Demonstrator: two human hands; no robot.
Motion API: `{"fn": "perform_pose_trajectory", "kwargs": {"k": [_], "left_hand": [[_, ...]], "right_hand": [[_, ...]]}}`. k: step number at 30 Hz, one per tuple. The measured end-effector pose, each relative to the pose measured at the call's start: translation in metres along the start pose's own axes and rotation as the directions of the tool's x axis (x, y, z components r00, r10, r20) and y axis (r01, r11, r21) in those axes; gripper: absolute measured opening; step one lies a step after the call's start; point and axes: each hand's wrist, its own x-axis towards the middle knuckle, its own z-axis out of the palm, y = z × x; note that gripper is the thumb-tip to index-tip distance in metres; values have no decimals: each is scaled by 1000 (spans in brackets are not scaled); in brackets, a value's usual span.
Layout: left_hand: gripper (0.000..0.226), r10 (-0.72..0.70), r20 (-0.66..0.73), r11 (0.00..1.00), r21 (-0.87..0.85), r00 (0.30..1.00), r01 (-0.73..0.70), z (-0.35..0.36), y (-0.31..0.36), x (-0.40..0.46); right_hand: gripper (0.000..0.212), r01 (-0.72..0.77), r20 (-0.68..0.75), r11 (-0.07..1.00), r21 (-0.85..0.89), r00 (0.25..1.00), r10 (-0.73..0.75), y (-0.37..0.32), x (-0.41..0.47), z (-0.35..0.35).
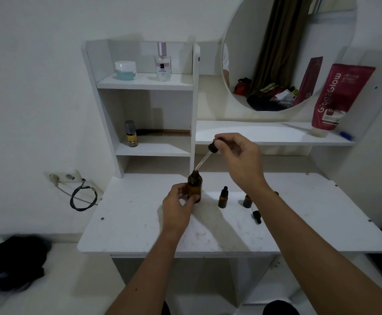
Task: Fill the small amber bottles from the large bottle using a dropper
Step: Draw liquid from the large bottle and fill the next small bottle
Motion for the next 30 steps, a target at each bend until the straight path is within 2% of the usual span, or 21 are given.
{"fn": "perform_pose_trajectory", "kwargs": {"k": [6, 9, 11, 14, 17, 21, 25, 30], "left_hand": [[62, -59, -50, 996, -68, 997, 56, -5, 8, -11], [60, -101, -129, 987, -141, 986, 83, -8, 15, -21], [52, -97, -132, 986, -147, 986, 77, -6, 22, -33], [34, -63, -92, 990, -128, 994, 51, 8, 32, -55], [24, -9, 44, 987, -158, 999, 15, 33, 41, -72], [36, 69, 203, 990, -135, 977, -42, 66, 50, -81], [52, 71, 243, 993, -111, 967, -45, 91, 52, -74], [60, 47, 240, 999, -35, 970, -40, 113, 49, -66]], "right_hand": [[16, 15, -56, 1000, -15, 998, -16, -4, -11, -33], [15, -30, -116, 999, -15, 993, 28, 1, -23, -59], [15, -66, -149, 998, -20, 987, 62, 9, -32, -76], [16, -127, -173, 991, -51, 978, 116, 22, -43, -97], [15, -152, -205, 984, -96, 970, 130, 33, -50, -110], [16, -174, -215, 976, -132, 966, 143, 43, -54, -117], [17, -173, -222, 974, -148, 965, 137, 50, -52, -119], [16, -162, -203, 971, -177, 971, 125, 58, -50, -121]]}}
